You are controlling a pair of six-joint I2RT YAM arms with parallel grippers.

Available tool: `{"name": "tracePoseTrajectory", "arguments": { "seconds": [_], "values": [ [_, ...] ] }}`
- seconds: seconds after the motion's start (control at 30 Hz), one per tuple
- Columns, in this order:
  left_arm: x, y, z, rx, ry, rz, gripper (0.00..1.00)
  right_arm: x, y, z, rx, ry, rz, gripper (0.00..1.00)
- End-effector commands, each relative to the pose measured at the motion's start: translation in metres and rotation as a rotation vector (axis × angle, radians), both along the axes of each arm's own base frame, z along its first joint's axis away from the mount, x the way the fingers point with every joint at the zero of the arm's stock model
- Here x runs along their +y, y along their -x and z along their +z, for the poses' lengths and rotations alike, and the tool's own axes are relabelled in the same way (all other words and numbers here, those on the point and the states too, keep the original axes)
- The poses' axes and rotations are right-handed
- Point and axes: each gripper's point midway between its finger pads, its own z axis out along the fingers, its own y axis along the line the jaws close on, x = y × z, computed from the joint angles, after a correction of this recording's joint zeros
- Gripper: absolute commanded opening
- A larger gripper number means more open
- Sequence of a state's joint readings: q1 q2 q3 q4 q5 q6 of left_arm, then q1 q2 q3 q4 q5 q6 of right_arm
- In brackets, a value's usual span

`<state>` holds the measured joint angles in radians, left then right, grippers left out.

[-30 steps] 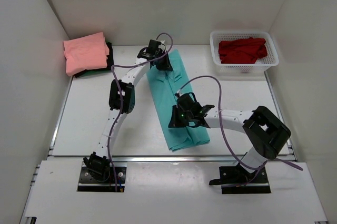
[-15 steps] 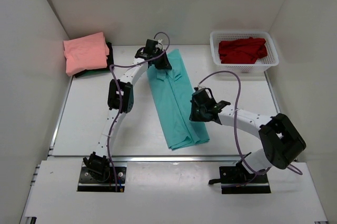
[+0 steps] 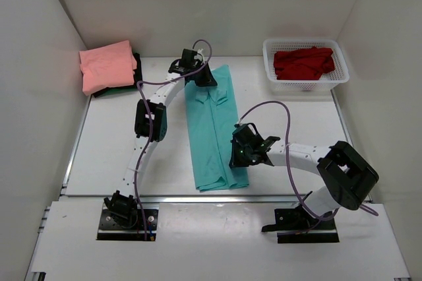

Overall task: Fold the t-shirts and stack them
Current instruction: Rotate the tshirt 90 degrees

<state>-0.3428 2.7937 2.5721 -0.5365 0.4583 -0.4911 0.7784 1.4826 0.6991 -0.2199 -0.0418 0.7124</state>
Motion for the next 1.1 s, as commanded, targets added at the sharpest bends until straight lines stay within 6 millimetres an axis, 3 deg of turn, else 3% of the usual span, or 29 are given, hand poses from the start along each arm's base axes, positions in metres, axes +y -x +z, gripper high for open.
{"name": "tracePoseTrajectory", "arguments": {
  "seconds": [0.0,0.07,0.17,0.2,0.27,0.3,0.33,0.37,0.4,0.43,0.47,0.5,0.53,0.57,0.6,0.67,0.7,0.73,0.8,0.83,0.87,0.9,0.93,1.0,1.07],
  "values": [
    [-0.014,-0.004,0.034,-0.067,0.070,-0.042,0.21,-0.015,0.003,-0.008,0.011,0.054,-0.002,0.00],
    [-0.013,-0.008,0.065,-0.107,0.105,-0.041,0.13,-0.016,-0.010,0.008,-0.047,0.044,0.015,0.00],
    [0.001,-0.007,0.136,-0.173,0.150,-0.024,0.02,-0.012,-0.037,0.054,-0.198,0.022,0.079,0.00],
    [0.007,-0.001,0.141,-0.152,0.134,-0.016,0.00,-0.017,-0.048,0.071,-0.254,0.042,0.082,0.02],
    [0.023,0.025,0.174,-0.140,0.074,-0.027,0.00,-0.023,-0.065,0.101,-0.333,0.042,0.091,0.09],
    [0.027,0.037,0.165,-0.095,0.041,-0.029,0.00,-0.032,-0.064,0.103,-0.318,0.046,0.083,0.18],
    [0.035,0.056,0.185,-0.111,-0.004,-0.041,0.03,-0.039,-0.071,0.116,-0.334,0.026,0.075,0.23],
    [0.045,0.081,0.189,-0.098,-0.057,-0.048,0.11,-0.039,-0.068,0.121,-0.312,-0.008,0.092,0.30],
    [0.051,0.108,0.147,0.003,-0.107,-0.069,0.21,-0.047,-0.066,0.125,-0.297,-0.031,0.090,0.42],
    [0.064,0.141,0.138,0.028,-0.126,-0.066,0.43,-0.057,-0.066,0.128,-0.297,-0.029,0.085,0.44],
    [0.069,0.157,0.178,-0.066,-0.067,-0.046,0.39,-0.060,-0.061,0.130,-0.279,-0.040,0.101,0.42],
    [0.084,0.198,0.162,0.015,-0.041,-0.010,0.36,-0.069,-0.056,0.130,-0.268,-0.030,0.090,0.42],
    [0.093,0.219,0.131,0.062,-0.012,0.012,0.36,-0.075,-0.049,0.128,-0.245,-0.033,0.089,0.43],
    [0.099,0.248,0.129,0.089,0.031,0.029,0.36,-0.082,-0.042,0.124,-0.224,-0.039,0.079,0.42],
    [0.104,0.264,0.136,0.083,0.036,0.039,0.36,-0.085,-0.031,0.114,-0.170,-0.052,0.086,0.42],
    [0.108,0.307,0.106,0.133,-0.056,0.003,0.35,-0.092,-0.015,0.101,-0.108,-0.079,0.079,0.41],
    [0.108,0.321,0.101,0.128,-0.101,-0.006,0.40,-0.095,-0.006,0.088,-0.069,-0.069,0.075,0.41],
    [0.109,0.337,0.095,0.136,-0.108,-0.004,0.61,-0.092,0.000,0.084,-0.077,-0.064,0.097,0.42],
    [0.106,0.371,0.068,0.193,-0.123,-0.002,0.70,-0.088,0.016,0.071,-0.049,-0.088,0.102,0.41],
    [0.099,0.374,0.074,0.187,-0.073,0.017,0.71,-0.088,0.022,0.061,-0.025,-0.100,0.101,0.41],
    [0.100,0.394,0.054,0.244,-0.080,0.004,0.70,-0.082,0.022,0.064,-0.042,-0.134,0.107,0.40],
    [0.098,0.403,0.045,0.276,-0.034,0.024,0.66,-0.082,0.029,0.053,-0.012,-0.137,0.097,0.40],
    [0.092,0.405,0.048,0.290,0.019,0.039,0.57,-0.080,0.032,0.046,-0.003,-0.152,0.099,0.39],
    [0.093,0.423,0.031,0.345,0.014,0.047,0.50,-0.075,0.040,0.039,0.018,-0.162,0.116,0.39],
    [0.091,0.429,0.025,0.348,-0.009,0.042,0.58,-0.073,0.045,0.033,0.037,-0.164,0.129,0.39]
  ]
}}
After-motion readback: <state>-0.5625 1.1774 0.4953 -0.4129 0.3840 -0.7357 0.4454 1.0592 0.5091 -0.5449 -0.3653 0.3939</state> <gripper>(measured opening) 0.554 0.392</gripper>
